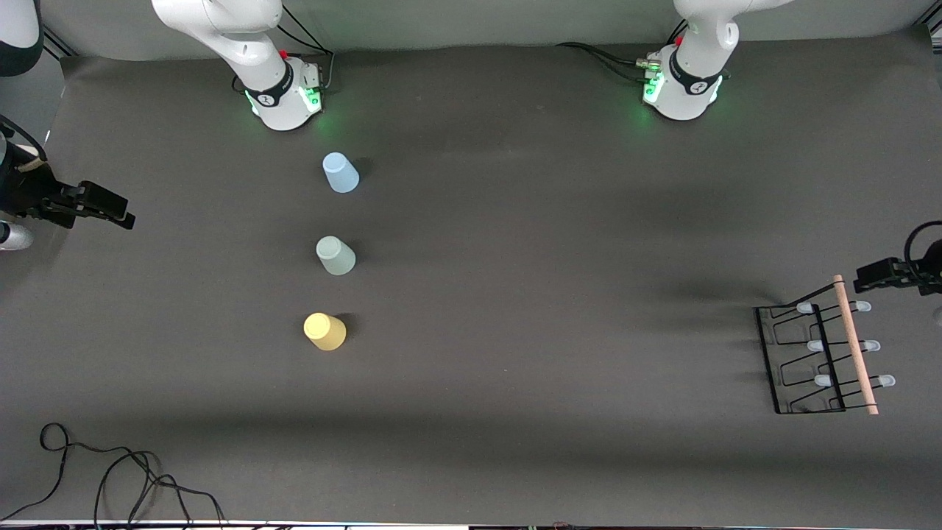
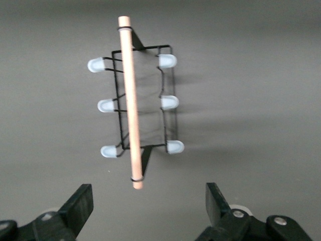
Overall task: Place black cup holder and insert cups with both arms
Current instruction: 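Reach the left gripper toward the black wire cup holder, then grasp the holder's wooden dowel with the left gripper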
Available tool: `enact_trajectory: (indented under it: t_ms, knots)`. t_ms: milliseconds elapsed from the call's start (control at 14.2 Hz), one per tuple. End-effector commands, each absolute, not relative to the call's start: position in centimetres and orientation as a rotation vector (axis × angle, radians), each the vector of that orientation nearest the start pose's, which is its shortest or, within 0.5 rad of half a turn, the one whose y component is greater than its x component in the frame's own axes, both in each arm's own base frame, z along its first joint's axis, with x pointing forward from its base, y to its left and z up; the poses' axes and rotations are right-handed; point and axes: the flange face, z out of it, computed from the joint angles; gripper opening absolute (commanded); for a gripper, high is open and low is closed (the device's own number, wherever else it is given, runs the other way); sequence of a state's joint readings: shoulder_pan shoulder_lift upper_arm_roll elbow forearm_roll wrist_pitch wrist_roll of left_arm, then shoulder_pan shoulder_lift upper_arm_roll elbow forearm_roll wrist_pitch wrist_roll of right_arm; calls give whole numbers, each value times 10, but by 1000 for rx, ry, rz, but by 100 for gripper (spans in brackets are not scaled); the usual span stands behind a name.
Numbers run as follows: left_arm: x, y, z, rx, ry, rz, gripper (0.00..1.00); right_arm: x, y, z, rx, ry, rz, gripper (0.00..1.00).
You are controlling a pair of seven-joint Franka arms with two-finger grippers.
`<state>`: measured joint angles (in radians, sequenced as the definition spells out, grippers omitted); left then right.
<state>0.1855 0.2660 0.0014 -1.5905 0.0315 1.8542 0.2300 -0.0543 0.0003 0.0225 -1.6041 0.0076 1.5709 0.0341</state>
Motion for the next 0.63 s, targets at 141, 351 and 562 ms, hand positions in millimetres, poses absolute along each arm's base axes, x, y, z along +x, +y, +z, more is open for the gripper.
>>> enact_trajectory:
  t_ms: [141, 351, 562]
  knots:
    - [655, 125, 411, -3109, 98, 73, 89, 556, -17, 615, -3142, 94, 53, 100]
    - [665, 127, 373, -3112, 89, 72, 79, 556, -17, 615, -3143, 92, 51, 100]
    - [670, 143, 344, -3109, 56, 38, 62, 556, -17, 614, -3142, 94, 55, 100]
